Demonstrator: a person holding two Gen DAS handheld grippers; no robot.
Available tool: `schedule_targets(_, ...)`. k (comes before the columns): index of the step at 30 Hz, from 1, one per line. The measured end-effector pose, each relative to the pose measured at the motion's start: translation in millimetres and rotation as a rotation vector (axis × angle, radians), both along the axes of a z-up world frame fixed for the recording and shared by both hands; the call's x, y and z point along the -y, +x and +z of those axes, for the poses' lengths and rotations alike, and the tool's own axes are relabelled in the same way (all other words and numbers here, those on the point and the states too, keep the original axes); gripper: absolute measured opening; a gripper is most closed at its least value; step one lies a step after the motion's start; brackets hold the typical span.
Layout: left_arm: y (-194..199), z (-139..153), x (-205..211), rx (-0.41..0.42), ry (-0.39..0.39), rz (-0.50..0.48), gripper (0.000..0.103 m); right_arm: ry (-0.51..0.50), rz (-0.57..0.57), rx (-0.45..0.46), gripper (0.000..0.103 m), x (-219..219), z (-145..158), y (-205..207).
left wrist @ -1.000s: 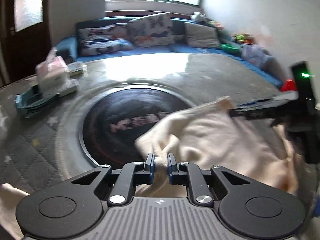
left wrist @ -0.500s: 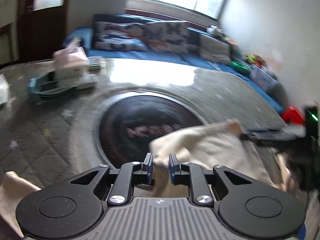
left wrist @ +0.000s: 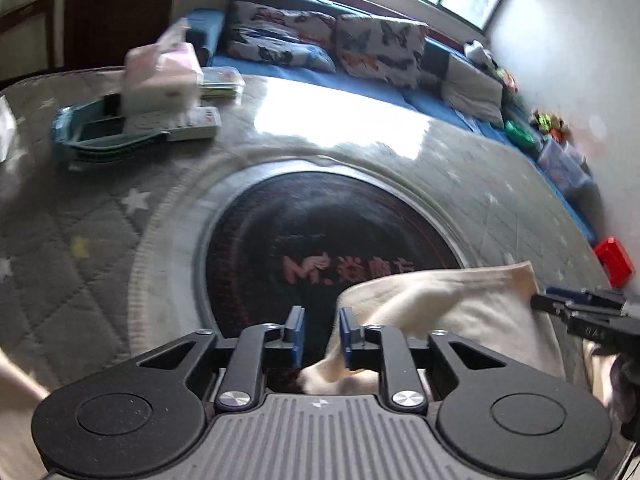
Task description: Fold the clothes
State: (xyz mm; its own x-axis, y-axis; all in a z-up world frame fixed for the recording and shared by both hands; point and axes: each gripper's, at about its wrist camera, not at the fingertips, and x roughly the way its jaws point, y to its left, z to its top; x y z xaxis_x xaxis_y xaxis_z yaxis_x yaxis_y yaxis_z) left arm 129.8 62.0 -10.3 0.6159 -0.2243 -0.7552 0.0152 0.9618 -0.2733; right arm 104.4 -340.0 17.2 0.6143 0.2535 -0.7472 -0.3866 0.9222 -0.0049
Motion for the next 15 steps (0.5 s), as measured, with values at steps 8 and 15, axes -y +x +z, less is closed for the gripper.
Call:
schedule_targets(8,-17,-1,32,0.061,0.045,-0.124,0.008,0.002,0.011,0.005,0.036,-1,2,-1)
schedule_targets(15,-56,2,65,0.108,0.037,-0.304,0.01,0.012,0.011,-0.003,0.036,-2,1,-1)
